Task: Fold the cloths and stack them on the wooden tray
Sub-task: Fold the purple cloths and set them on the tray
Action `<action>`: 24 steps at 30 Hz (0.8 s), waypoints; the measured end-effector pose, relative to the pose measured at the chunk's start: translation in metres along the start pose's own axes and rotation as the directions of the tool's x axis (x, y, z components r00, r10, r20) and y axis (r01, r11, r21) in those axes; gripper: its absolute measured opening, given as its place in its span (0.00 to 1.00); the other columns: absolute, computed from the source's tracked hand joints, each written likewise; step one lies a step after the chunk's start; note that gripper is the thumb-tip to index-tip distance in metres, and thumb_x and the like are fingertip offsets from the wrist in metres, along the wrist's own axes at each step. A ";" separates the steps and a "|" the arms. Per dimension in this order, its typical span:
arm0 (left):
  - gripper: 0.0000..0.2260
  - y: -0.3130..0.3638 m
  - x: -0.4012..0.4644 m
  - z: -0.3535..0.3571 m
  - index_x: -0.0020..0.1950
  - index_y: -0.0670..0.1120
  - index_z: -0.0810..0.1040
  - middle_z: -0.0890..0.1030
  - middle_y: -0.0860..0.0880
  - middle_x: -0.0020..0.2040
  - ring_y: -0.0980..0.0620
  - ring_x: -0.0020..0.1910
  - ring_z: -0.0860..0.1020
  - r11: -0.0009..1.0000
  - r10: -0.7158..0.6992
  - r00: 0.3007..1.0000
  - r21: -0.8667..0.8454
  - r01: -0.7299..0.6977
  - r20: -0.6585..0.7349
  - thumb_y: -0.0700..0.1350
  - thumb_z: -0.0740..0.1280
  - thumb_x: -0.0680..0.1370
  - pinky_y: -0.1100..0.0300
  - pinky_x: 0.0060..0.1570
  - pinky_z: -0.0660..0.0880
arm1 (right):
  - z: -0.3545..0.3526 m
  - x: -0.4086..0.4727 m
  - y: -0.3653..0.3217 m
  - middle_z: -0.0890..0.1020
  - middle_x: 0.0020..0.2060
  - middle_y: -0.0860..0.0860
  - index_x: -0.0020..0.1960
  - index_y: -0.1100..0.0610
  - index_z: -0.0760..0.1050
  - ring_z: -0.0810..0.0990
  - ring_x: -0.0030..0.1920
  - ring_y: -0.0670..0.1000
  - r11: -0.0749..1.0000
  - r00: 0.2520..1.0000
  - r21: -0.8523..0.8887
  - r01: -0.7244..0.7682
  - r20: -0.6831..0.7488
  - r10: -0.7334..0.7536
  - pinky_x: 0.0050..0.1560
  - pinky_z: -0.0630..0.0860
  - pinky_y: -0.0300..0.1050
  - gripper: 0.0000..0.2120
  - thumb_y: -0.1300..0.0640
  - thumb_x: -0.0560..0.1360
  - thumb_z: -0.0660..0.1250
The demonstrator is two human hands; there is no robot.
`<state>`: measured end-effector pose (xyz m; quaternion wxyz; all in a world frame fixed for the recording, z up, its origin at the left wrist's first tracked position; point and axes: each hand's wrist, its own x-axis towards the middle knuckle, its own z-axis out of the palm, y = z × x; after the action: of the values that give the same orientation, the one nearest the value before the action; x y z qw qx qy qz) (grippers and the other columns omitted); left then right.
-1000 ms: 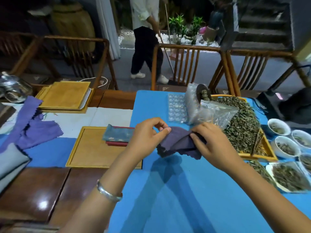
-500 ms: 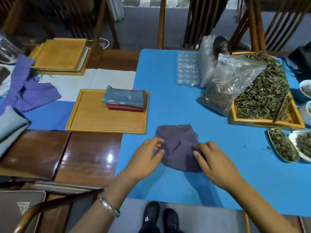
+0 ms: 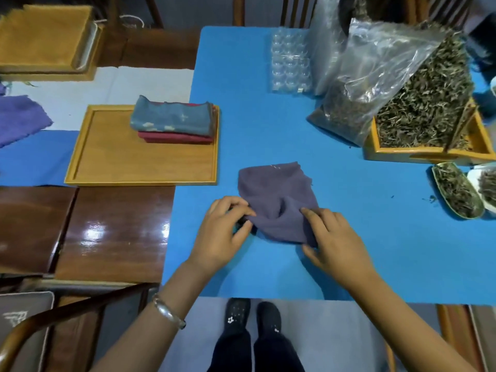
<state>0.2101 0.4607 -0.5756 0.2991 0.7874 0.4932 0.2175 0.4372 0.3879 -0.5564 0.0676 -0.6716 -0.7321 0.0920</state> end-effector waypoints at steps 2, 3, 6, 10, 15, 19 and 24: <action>0.06 0.007 0.003 -0.003 0.50 0.44 0.78 0.75 0.48 0.52 0.49 0.53 0.74 0.995 -0.026 0.995 -0.095 0.017 -0.096 0.45 0.65 0.77 0.62 0.55 0.68 | -0.004 0.003 -0.004 0.80 0.48 0.60 0.63 0.64 0.74 0.79 0.41 0.63 0.998 0.997 0.029 -0.053 -0.058 0.055 0.36 0.79 0.51 0.28 0.62 0.64 0.74; 0.06 0.013 0.006 -0.006 0.49 0.46 0.77 0.75 0.50 0.50 0.50 0.51 0.73 0.992 -0.026 0.990 -0.126 0.009 -0.138 0.47 0.62 0.78 0.65 0.53 0.67 | -0.007 0.004 -0.008 0.80 0.49 0.60 0.63 0.64 0.74 0.79 0.43 0.62 0.995 0.993 0.075 -0.073 -0.090 0.080 0.38 0.79 0.51 0.26 0.62 0.66 0.72; 0.06 0.033 0.016 -0.017 0.46 0.50 0.71 0.73 0.55 0.44 0.56 0.45 0.71 0.984 0.007 0.983 -0.172 -0.040 -0.184 0.49 0.58 0.79 0.67 0.45 0.66 | -0.021 0.007 -0.026 0.78 0.53 0.57 0.64 0.62 0.72 0.77 0.51 0.57 0.970 0.976 0.236 -0.054 -0.195 0.102 0.50 0.75 0.49 0.24 0.54 0.70 0.65; 0.05 0.061 0.030 -0.030 0.43 0.53 0.70 0.74 0.56 0.36 0.56 0.36 0.72 0.912 0.012 0.999 -0.409 -0.028 -0.041 0.50 0.60 0.79 0.63 0.37 0.70 | -0.039 0.017 -0.057 0.78 0.50 0.53 0.59 0.62 0.74 0.74 0.51 0.51 0.954 0.953 0.299 -0.002 -0.290 0.092 0.50 0.72 0.42 0.27 0.45 0.68 0.69; 0.08 0.080 0.043 -0.040 0.41 0.43 0.72 0.74 0.52 0.29 0.56 0.28 0.69 0.782 -0.002 0.995 -0.620 0.067 0.104 0.43 0.63 0.78 0.64 0.29 0.66 | -0.049 0.032 -0.081 0.75 0.40 0.50 0.49 0.58 0.73 0.71 0.41 0.48 0.919 0.912 0.386 -0.080 -0.343 0.223 0.38 0.64 0.35 0.17 0.49 0.68 0.71; 0.10 0.075 0.047 -0.048 0.38 0.41 0.74 0.70 0.48 0.26 0.57 0.24 0.63 0.752 -0.024 0.987 -0.647 0.121 0.157 0.45 0.66 0.76 0.67 0.25 0.61 | -0.044 0.029 -0.083 0.76 0.37 0.49 0.47 0.57 0.72 0.73 0.37 0.50 0.886 0.903 0.442 -0.142 -0.309 0.299 0.33 0.64 0.39 0.07 0.58 0.70 0.64; 0.08 0.068 0.043 -0.054 0.35 0.48 0.80 0.70 0.50 0.26 0.59 0.24 0.63 0.743 -0.057 0.981 -0.649 0.165 0.184 0.47 0.68 0.74 0.69 0.25 0.61 | -0.042 0.027 -0.075 0.78 0.45 0.48 0.53 0.56 0.72 0.75 0.44 0.48 0.869 0.903 0.458 -0.186 -0.270 0.335 0.37 0.66 0.39 0.14 0.50 0.72 0.66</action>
<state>0.2383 0.4908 -0.4877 0.6072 0.6140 0.4061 0.2990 0.3711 0.4107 -0.4989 0.3231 -0.7404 -0.5729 0.1387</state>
